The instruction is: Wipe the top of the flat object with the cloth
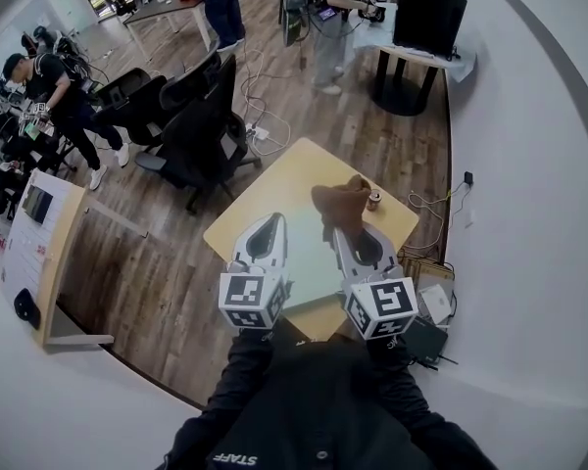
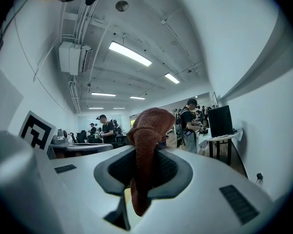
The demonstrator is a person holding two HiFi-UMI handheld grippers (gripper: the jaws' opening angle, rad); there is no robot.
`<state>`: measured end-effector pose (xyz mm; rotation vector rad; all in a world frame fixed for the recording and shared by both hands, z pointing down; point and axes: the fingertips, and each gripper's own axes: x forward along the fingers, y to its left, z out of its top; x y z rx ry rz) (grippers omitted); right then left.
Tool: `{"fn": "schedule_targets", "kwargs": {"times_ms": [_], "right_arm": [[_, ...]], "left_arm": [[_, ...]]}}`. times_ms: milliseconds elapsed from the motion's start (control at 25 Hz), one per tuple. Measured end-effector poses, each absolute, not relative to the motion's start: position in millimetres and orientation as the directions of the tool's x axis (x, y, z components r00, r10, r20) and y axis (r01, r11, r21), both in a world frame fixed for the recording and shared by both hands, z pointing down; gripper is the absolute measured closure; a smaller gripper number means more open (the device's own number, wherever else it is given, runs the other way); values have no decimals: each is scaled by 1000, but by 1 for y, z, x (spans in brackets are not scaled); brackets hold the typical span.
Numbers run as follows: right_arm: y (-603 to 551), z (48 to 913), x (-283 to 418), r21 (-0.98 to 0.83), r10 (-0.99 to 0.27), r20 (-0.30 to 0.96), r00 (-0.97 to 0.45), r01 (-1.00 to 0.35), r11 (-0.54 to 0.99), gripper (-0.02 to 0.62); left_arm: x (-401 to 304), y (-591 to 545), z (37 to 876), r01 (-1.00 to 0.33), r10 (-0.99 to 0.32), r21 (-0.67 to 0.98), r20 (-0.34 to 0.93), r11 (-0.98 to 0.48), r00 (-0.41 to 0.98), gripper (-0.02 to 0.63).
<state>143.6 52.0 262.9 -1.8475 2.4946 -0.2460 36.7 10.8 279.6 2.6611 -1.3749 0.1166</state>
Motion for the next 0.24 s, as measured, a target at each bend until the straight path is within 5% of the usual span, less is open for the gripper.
{"fn": "schedule_targets", "kwargs": {"times_ms": [240], "right_arm": [[52, 261, 149, -141, -954, 69, -292, -949, 280, 511]], "left_arm": [[39, 12, 279, -818, -806, 94, 139, -568, 576, 572]]}}
